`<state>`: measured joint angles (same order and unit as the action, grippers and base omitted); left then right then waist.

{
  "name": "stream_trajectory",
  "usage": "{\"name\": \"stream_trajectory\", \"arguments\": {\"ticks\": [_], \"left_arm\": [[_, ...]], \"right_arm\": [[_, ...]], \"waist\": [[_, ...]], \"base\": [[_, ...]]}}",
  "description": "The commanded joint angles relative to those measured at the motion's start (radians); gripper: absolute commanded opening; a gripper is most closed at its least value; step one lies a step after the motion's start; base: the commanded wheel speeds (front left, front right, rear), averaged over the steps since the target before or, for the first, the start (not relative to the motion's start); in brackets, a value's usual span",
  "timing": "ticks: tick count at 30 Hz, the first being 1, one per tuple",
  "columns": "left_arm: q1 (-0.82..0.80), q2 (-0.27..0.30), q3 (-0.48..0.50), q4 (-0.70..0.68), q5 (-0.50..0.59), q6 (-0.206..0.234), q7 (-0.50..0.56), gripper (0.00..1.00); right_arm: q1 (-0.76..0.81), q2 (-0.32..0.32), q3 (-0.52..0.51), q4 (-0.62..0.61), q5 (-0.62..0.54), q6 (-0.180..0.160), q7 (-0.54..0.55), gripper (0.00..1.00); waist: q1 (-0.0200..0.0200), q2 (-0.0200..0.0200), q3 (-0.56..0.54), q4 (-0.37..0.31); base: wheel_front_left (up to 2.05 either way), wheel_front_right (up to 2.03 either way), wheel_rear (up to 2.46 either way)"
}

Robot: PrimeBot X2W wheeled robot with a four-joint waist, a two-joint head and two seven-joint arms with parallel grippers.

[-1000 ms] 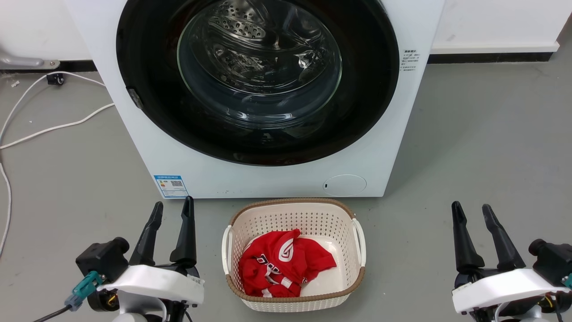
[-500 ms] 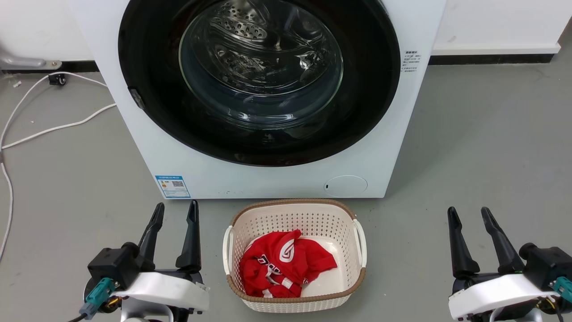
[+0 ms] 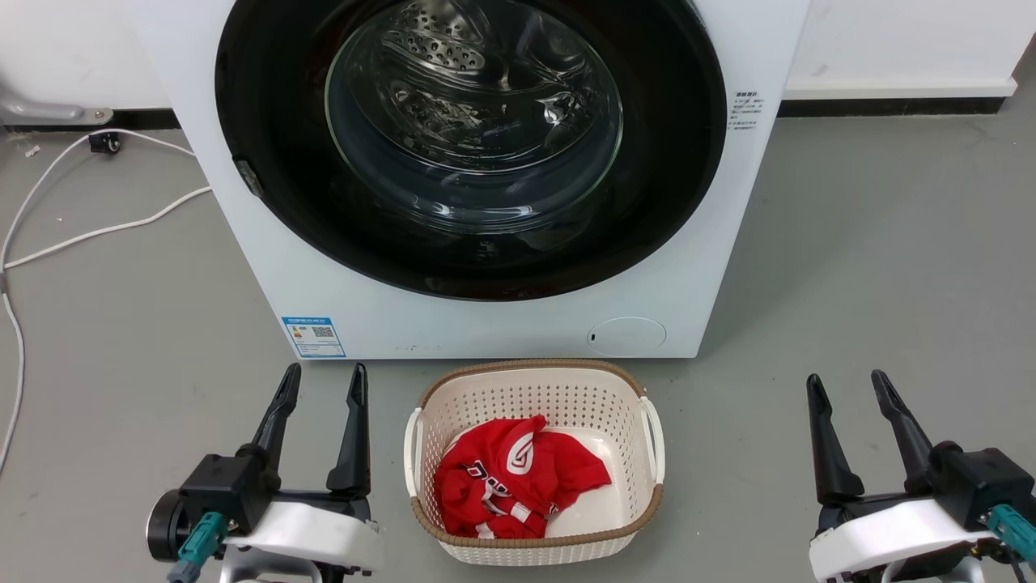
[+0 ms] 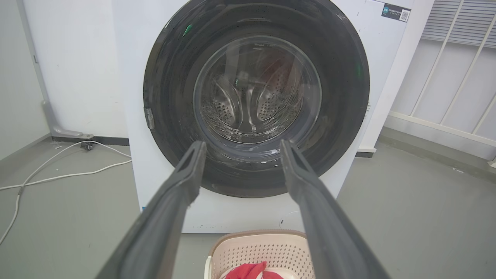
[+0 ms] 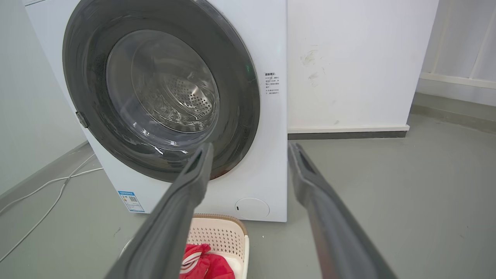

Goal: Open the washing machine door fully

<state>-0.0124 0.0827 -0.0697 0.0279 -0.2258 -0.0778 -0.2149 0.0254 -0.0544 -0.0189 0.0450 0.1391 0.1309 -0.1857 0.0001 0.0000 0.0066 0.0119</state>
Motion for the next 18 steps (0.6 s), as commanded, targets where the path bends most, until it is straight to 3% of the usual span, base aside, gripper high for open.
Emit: {"name": "stream_trajectory", "arguments": {"ticks": [1, 18], "left_arm": [[0.007, 0.000, -0.002, -0.009, 0.023, 0.004, -0.008, 1.00], [0.024, -0.012, 0.006, -0.019, 0.139, -0.006, -0.039, 1.00]], "right_arm": [[0.007, 0.003, 0.001, -0.009, -0.021, 0.000, -0.010, 1.00], [0.018, 0.005, 0.001, -0.007, -0.110, 0.000, -0.045, 1.00]], "waist": [[0.0000, 0.0000, 0.000, 0.000], [-0.0001, 0.0000, 0.001, 0.002]], "base": [[0.00, 0.00, 0.00], [0.00, 0.00, 0.00]]}}
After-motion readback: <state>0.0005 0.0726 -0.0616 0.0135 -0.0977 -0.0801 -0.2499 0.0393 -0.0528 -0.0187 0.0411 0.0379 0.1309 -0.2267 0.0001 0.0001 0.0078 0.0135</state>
